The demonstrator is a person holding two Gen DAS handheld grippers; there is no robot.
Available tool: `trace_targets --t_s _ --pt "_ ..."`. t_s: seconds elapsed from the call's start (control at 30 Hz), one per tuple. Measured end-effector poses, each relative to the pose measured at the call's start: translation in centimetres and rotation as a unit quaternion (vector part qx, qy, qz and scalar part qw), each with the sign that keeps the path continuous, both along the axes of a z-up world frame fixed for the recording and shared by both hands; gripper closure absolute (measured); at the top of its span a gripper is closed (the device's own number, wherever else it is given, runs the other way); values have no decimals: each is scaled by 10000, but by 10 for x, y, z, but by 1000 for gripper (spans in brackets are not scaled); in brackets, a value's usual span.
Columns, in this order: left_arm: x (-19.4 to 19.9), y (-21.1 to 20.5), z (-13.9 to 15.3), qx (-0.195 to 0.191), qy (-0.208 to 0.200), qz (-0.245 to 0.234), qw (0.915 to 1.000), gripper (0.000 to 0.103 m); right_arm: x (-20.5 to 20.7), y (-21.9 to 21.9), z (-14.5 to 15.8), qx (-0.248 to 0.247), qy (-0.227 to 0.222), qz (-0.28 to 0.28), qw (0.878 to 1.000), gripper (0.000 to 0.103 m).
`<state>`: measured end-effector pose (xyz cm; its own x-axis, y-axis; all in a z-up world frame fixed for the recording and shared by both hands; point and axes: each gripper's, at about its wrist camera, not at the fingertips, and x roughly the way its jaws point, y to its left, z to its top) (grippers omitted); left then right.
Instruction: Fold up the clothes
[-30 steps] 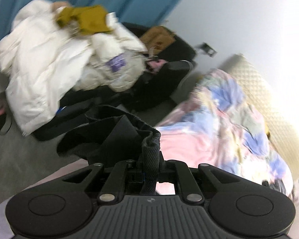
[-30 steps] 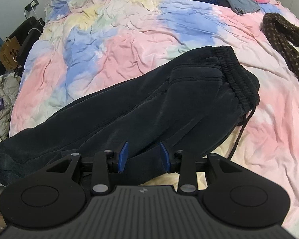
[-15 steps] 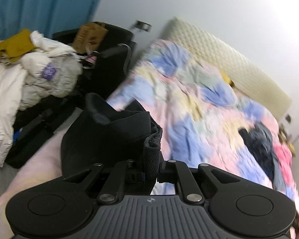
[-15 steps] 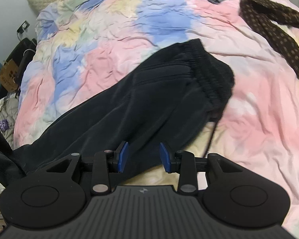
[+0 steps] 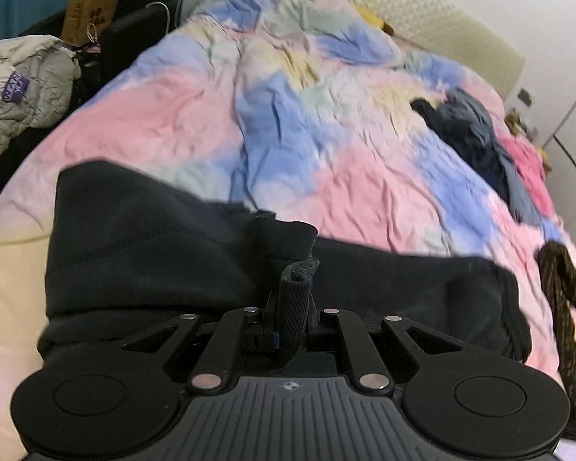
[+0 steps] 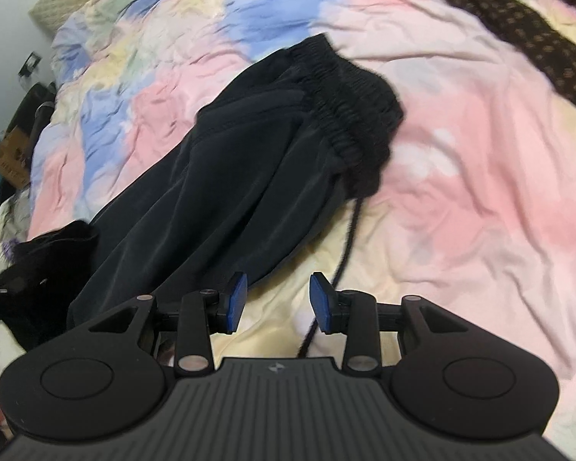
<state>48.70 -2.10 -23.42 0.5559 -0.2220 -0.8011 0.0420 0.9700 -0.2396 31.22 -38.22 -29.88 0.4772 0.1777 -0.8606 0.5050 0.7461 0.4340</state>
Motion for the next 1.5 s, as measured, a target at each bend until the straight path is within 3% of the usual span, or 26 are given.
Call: trace_targets --t_s 0.23,0.47,0.67,0.8,0.9,0.93,0.97,1.0,1.27,1.37,1.5 --pt "-22 12 -6 -8 28 -83 10000 94 64 41 -2 527 -221 798 9952 61" --pt "-39 32 -7 -165 85 -124 9998 93 163 107 -7 1308 -399 1504 9791 55" --pt "-43 36 -19 -287 142 -13 9995 93 228 149 -31 1652 -177 1765 9702 54" --pt "-45 37 -22 -318 142 52 9994 93 250 161 -58 1728 95 1755 9691 61" --pt "-45 37 -21 -316 159 43 9994 93 259 172 -75 1807 276 1809 9664 72" --pt "-44 38 -20 -324 170 36 9993 93 261 176 -79 1811 297 1856 9653 88" --pt "-43 37 -19 -315 170 9 9994 93 263 179 -78 1781 246 1902 9651 97" --pt "-41 36 -17 -316 145 -44 9994 93 266 181 -75 1734 153 1946 9653 99" --pt "-24 8 -8 -371 -161 -471 9981 93 277 166 -13 967 -958 2257 9646 101" --pt "-15 -7 -24 -316 -45 -601 9977 93 281 152 -16 671 -932 2295 9665 101" --pt "-10 -19 -46 -145 179 -754 9969 90 277 136 -40 683 -506 2185 9721 99"
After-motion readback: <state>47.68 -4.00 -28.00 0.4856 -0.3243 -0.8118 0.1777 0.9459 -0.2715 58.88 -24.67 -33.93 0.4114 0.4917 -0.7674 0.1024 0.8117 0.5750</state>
